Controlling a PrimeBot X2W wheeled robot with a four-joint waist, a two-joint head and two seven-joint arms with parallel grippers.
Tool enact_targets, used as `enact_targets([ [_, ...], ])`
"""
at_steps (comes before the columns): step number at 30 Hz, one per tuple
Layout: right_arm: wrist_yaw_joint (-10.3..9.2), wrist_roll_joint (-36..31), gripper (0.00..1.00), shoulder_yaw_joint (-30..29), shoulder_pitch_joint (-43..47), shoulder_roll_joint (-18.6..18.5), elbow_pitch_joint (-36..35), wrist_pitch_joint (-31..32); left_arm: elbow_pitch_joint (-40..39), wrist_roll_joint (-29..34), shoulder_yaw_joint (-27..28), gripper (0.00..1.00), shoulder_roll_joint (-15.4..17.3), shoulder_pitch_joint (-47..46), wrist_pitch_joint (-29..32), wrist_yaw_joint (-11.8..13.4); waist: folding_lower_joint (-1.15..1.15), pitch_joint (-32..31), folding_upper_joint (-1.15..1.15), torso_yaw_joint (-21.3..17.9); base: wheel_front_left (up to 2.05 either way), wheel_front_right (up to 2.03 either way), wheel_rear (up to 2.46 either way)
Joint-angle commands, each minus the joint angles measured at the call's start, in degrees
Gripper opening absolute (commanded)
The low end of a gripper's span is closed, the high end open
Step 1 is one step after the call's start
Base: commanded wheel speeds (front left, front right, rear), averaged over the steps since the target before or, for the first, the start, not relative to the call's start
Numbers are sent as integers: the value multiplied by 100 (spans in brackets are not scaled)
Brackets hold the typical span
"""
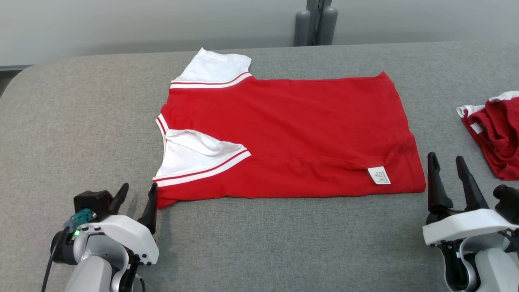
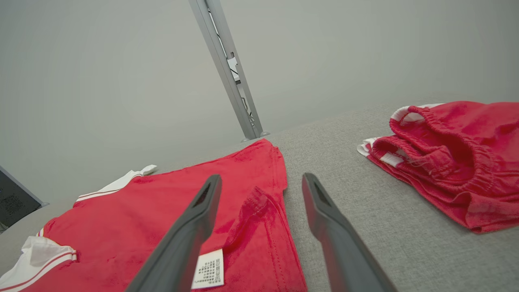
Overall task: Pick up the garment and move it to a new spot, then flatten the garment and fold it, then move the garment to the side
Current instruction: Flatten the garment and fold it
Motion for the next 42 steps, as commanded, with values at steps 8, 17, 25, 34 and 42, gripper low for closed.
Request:
enact_targets([
  [8,13,-174,100,-109,309,168,-441,304,-356,-178,-142,100,-51,228,733,62,0,-33,0,-78,0,0,0],
  [17,13,-269,100,-162,355,242,-634,453,-250,-366,0,100,-58,217,1094,296,0,67,0,-199,0,0,0],
  [25,13,-329,100,-56,329,267,-503,582,115,-526,-17,54,-135,-21,1053,232,0,93,0,-257,0,0,0],
  [34,13,-528,100,49,282,273,-28,717,353,-511,-139,0,-156,-170,738,109,0,39,0,-205,0,0,0],
  [42,13,-750,100,-226,65,277,609,792,250,-476,-203,0,-137,-170,494,84,0,40,0,-74,0,0,0],
])
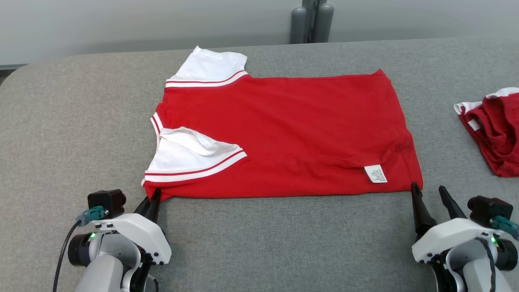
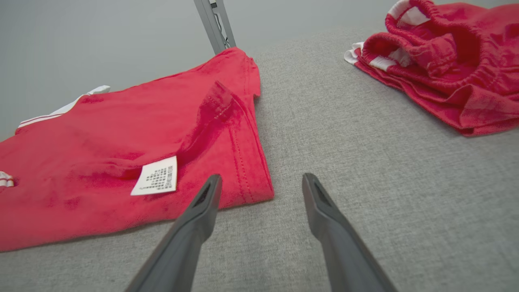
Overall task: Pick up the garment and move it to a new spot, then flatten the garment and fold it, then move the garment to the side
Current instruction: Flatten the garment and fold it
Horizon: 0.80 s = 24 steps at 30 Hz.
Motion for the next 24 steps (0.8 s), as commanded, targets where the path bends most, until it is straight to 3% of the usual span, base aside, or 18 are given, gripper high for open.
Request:
enact_targets([
  [1,13,-64,100,-56,-136,-18,127,5,-34,16,-7,0,21,-66,-43,-22,0,12,0,27,0,0,0],
  [12,13,-3,100,14,-906,2,1623,383,-167,35,-182,0,-27,-61,-201,-30,0,35,0,201,0,0,0],
  [14,13,140,53,69,-968,7,1706,301,-183,30,-191,0,-18,-52,-246,-34,0,30,0,210,0,0,0],
  [15,13,190,35,108,-999,10,1743,266,-190,19,-192,0,-16,-45,-268,-36,0,30,0,209,0,0,0],
  [16,13,226,25,137,-1030,11,1764,233,-193,11,-192,0,-11,-39,-281,-34,0,29,0,204,0,0,0],
  [17,13,265,3,158,-1065,9,1788,192,-201,6,-195,0,-6,-36,-313,-36,0,29,0,200,0,0,0],
  [24,13,853,0,276,-1215,-71,1604,59,-371,-14,-209,0,51,-44,-486,-62,0,2,0,176,0,0,0],
])
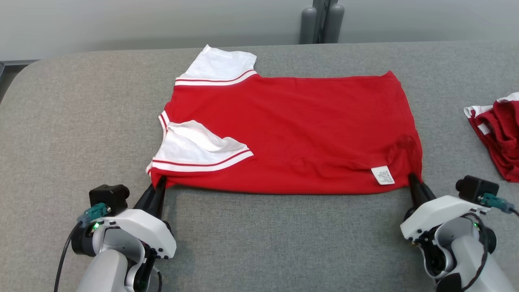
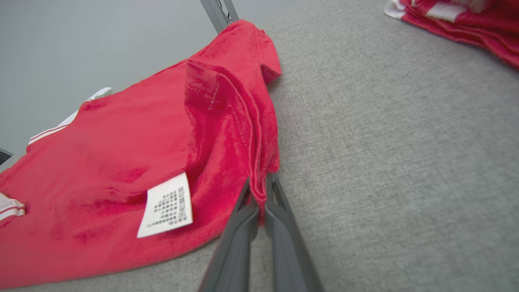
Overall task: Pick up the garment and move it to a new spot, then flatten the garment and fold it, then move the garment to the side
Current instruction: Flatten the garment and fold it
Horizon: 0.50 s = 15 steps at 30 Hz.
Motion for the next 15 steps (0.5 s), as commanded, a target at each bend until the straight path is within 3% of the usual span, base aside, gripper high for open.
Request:
enact_targets([
  [1,12,180,0,38,-25,-108,-140,33,-98,4,-6,0,75,-30,-59,-24,0,-14,0,-2,0,0,0],
  [10,12,1446,0,51,958,-549,-1627,705,-1191,110,-120,0,365,621,159,23,0,-97,0,-46,0,0,0],
  [15,8,1695,0,-175,1844,-668,-2581,1099,-2250,18,-116,0,549,1520,617,196,0,-89,0,-92,0,0,0],
])
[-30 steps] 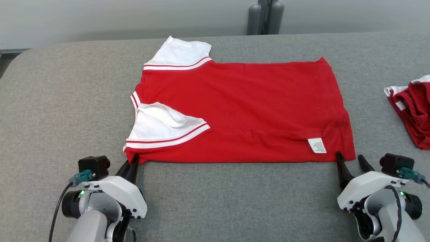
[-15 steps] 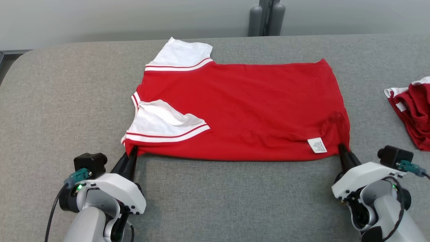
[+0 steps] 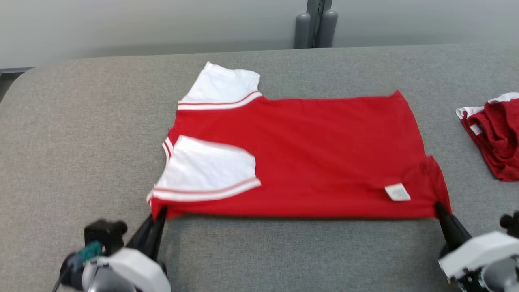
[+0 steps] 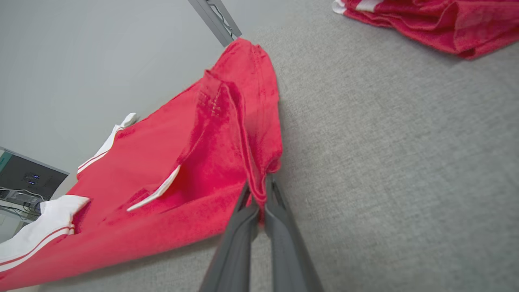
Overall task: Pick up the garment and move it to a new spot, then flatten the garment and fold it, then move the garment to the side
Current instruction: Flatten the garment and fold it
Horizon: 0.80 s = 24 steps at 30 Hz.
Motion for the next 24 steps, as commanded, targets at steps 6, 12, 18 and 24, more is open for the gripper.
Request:
enact_targets([
  [6,3,-68,0,-413,844,119,-820,295,-1011,-119,32,0,173,1001,535,287,0,56,0,-26,0,0,0],
  [12,3,-266,27,-652,1121,383,-1078,561,-1247,-247,-5,0,109,1360,791,421,0,88,0,-59,0,0,0],
  [18,3,-470,100,-859,1212,506,-1101,674,-1161,-254,-100,100,127,1403,991,459,0,102,0,-110,0,0,0],
  [24,3,-679,100,-1191,1159,532,-1275,561,-1296,-149,23,100,365,1338,1095,538,0,139,0,-195,0,0,0],
])
